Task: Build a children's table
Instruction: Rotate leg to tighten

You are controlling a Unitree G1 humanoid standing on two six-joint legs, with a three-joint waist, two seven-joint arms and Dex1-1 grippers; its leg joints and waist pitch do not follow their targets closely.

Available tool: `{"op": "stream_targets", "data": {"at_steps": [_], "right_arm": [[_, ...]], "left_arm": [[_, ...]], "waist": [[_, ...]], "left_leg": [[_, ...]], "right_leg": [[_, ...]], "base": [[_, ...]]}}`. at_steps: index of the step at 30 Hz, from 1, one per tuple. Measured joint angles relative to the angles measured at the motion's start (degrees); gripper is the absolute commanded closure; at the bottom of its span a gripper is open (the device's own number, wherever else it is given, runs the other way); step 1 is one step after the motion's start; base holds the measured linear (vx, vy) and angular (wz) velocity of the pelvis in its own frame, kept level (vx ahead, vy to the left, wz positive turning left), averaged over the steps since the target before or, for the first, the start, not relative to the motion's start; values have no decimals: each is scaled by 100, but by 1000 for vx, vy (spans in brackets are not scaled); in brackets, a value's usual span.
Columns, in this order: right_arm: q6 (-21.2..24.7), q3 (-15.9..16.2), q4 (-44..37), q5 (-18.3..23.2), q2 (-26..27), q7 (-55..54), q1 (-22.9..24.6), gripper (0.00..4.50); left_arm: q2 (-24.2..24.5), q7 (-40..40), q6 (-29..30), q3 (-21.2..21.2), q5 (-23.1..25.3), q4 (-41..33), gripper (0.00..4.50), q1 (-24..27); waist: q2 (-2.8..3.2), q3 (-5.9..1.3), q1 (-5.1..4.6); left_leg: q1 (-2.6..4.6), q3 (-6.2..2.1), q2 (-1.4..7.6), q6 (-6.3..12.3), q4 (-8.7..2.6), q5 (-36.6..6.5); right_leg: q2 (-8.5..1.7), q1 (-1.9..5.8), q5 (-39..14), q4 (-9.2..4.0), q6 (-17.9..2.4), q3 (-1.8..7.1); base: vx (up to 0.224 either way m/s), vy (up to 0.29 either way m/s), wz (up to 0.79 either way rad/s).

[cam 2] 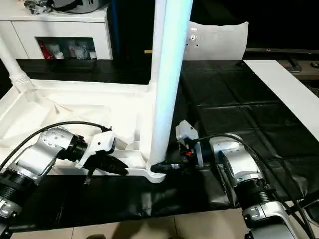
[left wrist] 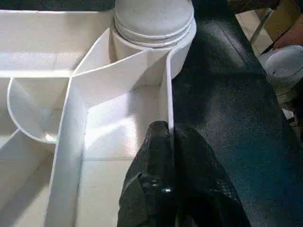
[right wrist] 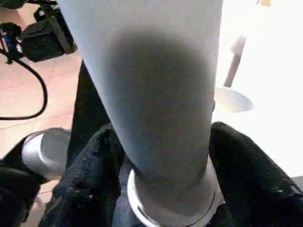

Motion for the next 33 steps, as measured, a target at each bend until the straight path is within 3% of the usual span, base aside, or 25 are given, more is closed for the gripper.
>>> {"op": "stream_targets", "data": {"at_steps": [5, 9, 14, 18, 21, 24, 26, 27, 33], "right_arm": [[167, -5, -29, 46, -5, -3, 13, 238], [496, -75, -259, 122, 52, -131, 117, 247], [866, -490, -275, 32, 469, -1341, 213, 248], [827, -804, 105, -244, 909, -2669, 7, 249], [724, -1048, 458, -530, 1408, -4067, -287, 251], [591, -1164, 698, -700, 1770, -5080, -481, 251], [540, -1214, 845, -744, 1866, -5406, -606, 251], [486, -1253, 933, -758, 1904, -5497, -657, 198], [232, -1395, 985, -781, 2035, -5564, -651, 145]], "left_arm": [[-23, -25, -3, 9, -20, 32, 450, 0], [-101, -14, 91, 60, -57, 26, 450, 1], [-400, 858, 723, 350, 89, 26, 450, 4], [-920, 1874, 1252, 529, 281, 55, 450, -6], [-1481, 2827, 1662, 695, 476, 121, 450, -101], [-1811, 3462, 1818, 760, 552, 204, 450, -185], [-1991, 3767, 1831, 824, 615, 216, 450, -185], [-2059, 3893, 1831, 839, 648, 217, 450, -185], [-2127, 4046, 1831, 848, 696, 190, 450, -228]], "waist": [[0, 0, 8], [0, -1, 20], [0, -1, -41], [6, -2, -270], [7, -2, -455], [7, -2, -544], [7, -2, -551], [7, -3, -546], [10, -5, -419]], "left_leg": [[0, 0, 0, 0, 0, 0], [1, 0, 0, 0, 0, 0], [20, -1, -1, -11, 3, 6], [61, -6, 1, -11, 5, 6], [53, -11, 0, -9, -2, 6], [37, -14, -1, -4, -6, 3], [16, -14, -6, 5, -6, -2], [10, -13, -6, 11, -5, -5], [7, -6, -8, 42, -62, -5]], "right_leg": [[0, 1, 0, 0, 1, 0], [0, 3, -1, 0, 2, -1], [0, 18, -1, -2, 3, -3], [3, 65, 0, -52, 8, -27], [3, 74, 2, -119, 9, -45], [4, 72, 4, -163, 12, -52], [4, 65, 22, -172, 20, -41], [4, 63, 33, -172, 19, -37], [8, 36, 82, -161, -7, -27]], "base": [[0, 0, 0], [0, 0, 0], [0, 0, 0], [0, 0, 0], [0, 0, 0], [0, 0, 0], [0, 0, 0], [0, 0, 0], [0, 0, 0]]}}
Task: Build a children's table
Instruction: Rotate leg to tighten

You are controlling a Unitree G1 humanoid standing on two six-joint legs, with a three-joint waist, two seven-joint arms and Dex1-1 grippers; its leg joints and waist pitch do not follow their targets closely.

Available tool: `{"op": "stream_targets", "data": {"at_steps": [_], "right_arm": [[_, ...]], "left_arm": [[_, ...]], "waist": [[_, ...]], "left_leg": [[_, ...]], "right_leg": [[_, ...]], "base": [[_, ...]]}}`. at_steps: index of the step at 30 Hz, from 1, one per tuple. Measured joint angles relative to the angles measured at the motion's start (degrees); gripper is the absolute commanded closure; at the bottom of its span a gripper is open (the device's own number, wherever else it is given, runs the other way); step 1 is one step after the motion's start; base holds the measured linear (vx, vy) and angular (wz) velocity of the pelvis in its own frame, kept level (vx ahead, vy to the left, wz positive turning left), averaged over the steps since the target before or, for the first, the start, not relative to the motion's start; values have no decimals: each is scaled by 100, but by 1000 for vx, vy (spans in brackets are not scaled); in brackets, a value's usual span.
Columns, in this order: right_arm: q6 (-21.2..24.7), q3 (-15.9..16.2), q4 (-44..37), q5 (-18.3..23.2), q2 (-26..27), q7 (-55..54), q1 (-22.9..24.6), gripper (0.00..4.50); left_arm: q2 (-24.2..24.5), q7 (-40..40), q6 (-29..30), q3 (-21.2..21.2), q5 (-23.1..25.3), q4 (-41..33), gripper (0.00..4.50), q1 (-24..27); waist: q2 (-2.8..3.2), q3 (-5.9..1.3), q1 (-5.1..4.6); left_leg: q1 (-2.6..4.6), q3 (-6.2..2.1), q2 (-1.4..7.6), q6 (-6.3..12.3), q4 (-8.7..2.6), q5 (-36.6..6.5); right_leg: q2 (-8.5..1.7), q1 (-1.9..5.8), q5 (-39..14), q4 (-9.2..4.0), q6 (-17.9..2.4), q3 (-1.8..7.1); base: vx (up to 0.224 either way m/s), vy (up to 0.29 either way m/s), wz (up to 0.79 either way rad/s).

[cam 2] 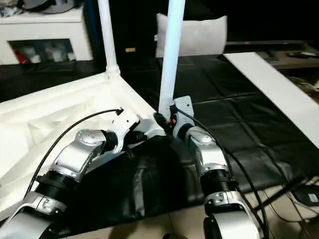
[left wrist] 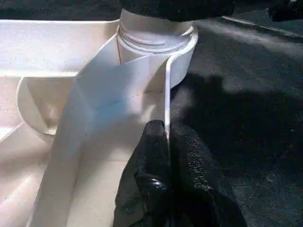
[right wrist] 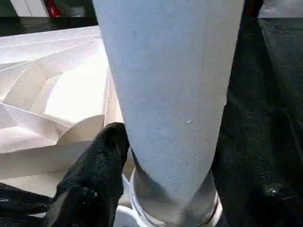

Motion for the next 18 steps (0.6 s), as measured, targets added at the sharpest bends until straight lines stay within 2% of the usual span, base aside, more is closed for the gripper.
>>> {"op": "stream_targets", "data": {"at_steps": [4, 5, 10, 12, 18], "right_arm": [[-28, 0, -56, 106, -59, 198, 58, 118], [-35, 1, -88, 154, -113, 349, 99, 98], [-71, 10, -228, 376, -353, 1086, 276, 62], [-59, 105, -331, 435, -596, 1587, 321, 45], [-86, 595, -733, 599, -1354, 3256, 502, 4]], "left_arm": [[24, -81, -9, -10, -2, -22, 450, -2], [62, -156, -34, -19, -8, -32, 450, -1], [319, -577, -141, -99, -114, -125, 450, 41], [504, -883, -224, -143, -243, -174, 450, 71], [1212, -2005, -685, -348, -364, -274, 450, 160]], "waist": [[1, 1, 22], [1, 1, 32], [1, 2, 40], [1, 2, 58], [1, 3, 195]], "left_leg": [[-3, 12, 0, 12, -1, 6], [-3, 14, 0, 10, -1, 5], [-4, 16, 1, -11, 0, -5], [-5, 17, 2, -13, 1, -5], [-5, 17, 5, -29, 15, -2]], "right_leg": [[0, -16, -6, 13, -2, 11], [0, -18, -6, 14, -3, 12], [0, -24, -1, 18, -8, 13], [0, -28, -1, 25, -9, 13], [-4, -31, -8, 49, 2, 13]], "base": [[0, 0, 0], [0, 0, 0], [0, 0, 0], [0, 0, 0], [0, 0, 0]]}}
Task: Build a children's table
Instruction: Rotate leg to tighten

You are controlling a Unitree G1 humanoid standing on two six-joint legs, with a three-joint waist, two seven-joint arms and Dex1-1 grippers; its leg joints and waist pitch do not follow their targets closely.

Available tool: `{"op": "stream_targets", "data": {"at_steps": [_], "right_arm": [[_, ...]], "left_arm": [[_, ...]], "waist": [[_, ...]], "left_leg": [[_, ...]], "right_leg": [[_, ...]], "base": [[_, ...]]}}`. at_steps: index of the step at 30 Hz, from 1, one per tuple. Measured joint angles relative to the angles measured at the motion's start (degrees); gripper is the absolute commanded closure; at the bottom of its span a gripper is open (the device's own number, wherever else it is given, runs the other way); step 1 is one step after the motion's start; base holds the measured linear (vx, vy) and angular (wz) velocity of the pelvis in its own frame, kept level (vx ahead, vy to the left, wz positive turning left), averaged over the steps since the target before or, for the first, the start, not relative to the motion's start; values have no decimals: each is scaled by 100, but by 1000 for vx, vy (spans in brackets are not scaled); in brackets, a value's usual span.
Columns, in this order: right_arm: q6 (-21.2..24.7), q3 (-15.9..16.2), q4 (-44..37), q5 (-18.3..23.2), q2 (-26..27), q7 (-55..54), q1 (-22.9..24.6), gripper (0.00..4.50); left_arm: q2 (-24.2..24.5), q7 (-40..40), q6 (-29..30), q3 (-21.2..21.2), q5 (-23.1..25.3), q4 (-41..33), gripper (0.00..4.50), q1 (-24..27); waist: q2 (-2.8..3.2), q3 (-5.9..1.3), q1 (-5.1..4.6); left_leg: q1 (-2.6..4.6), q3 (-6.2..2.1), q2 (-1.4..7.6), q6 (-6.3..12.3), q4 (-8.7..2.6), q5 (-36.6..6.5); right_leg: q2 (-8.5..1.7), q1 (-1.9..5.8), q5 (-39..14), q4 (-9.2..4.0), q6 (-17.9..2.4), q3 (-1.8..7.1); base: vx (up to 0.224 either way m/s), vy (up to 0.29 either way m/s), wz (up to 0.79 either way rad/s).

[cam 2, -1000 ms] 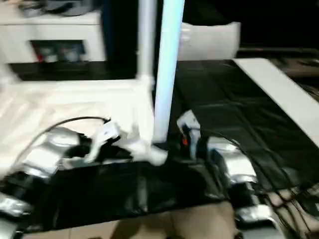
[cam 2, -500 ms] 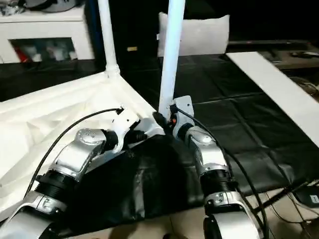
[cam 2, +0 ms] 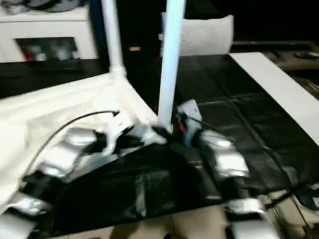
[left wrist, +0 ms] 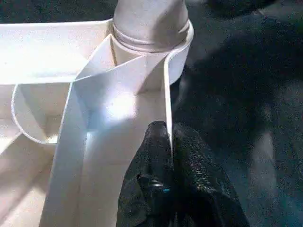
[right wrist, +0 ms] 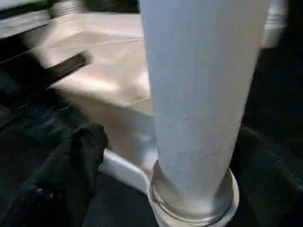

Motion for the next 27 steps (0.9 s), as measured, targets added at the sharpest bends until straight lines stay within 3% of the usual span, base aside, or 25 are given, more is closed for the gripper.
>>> {"op": "stream_targets", "data": {"at_steps": [5, 9, 18, 27], "right_arm": [[-75, 424, -119, -15, -410, 965, 34, 4], [-70, 616, -225, 23, -653, 1683, 119, 21], [119, 901, -344, 238, -776, 2467, 171, 87], [242, 954, -402, 300, -812, 2673, 191, 174]], "left_arm": [[413, -1008, -490, -239, -173, -1, 450, 32], [677, -1585, -747, -356, -298, -1, 450, 73], [895, -2162, -1021, -497, -360, -2, 450, 72], [965, -2350, -1045, -498, -379, -20, 450, 89]], "waist": [[-1, 0, 158], [-4, 2, 224], [-8, 2, 223], [-9, 1, 230]], "left_leg": [[4, 0, 1, 0, 26, 1], [-2, 1, 2, 0, 36, 1], [5, 1, 4, -2, 40, 2], [3, 1, 5, -2, 39, 2]], "right_leg": [[-6, 2, -3, 13, 6, 9], [-5, 8, -7, 24, 12, 12], [-5, 25, -11, 25, 19, 11], [-5, 25, -12, 25, 21, 10]], "base": [[0, 0, 0], [0, 0, 0], [0, 0, 0], [0, 0, 0]]}}
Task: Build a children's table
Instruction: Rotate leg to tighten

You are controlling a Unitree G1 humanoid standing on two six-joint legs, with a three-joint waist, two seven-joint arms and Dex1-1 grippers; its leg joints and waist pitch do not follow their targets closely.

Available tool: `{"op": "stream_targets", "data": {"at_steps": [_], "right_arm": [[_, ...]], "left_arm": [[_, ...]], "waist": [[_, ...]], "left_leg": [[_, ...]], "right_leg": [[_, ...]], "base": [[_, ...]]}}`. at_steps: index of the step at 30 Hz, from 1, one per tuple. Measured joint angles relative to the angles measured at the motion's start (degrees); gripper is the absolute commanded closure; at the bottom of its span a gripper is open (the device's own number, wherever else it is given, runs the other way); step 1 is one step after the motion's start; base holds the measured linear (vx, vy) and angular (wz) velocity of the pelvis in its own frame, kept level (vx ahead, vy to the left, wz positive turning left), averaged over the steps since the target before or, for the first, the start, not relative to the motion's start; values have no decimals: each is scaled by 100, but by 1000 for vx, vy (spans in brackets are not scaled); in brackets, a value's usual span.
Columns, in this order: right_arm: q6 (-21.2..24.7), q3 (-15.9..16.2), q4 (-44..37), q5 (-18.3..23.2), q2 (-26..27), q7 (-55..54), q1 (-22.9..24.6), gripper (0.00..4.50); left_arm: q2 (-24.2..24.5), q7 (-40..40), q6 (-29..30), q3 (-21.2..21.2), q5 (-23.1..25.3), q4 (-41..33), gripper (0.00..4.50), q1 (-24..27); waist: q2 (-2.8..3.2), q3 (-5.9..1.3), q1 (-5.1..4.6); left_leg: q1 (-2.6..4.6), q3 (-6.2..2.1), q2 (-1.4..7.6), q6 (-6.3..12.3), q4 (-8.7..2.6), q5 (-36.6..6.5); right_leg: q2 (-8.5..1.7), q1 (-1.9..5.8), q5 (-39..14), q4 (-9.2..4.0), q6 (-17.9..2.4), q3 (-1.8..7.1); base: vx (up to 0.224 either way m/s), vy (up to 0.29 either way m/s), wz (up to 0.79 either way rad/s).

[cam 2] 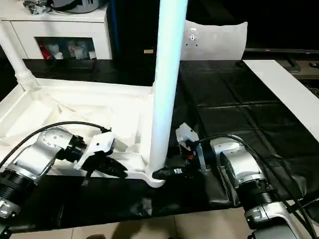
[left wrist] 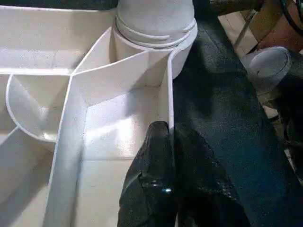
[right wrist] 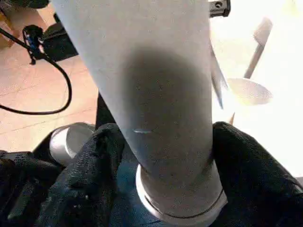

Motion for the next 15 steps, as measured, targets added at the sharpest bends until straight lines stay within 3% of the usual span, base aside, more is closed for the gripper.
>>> {"op": "stream_targets", "data": {"at_steps": [8, 15], "right_arm": [[124, 25, -93, 56, -15, 5, 9, 240], [393, -78, -439, 130, 141, -319, 277, 244]], "left_arm": [[40, -97, -23, 1, -45, -34, 450, 21], [27, -34, 227, 73, -114, -114, 450, 101]], "waist": [[-1, 0, 10], [-1, 0, -7]], "left_leg": [[1, 0, 0, 0, 1, 0], [8, -1, 0, 0, 0, 0]], "right_leg": [[0, 3, 0, 0, 0, 0], [0, 9, -1, 0, 2, 0]], "base": [[0, 0, 0], [0, 0, 0]]}}
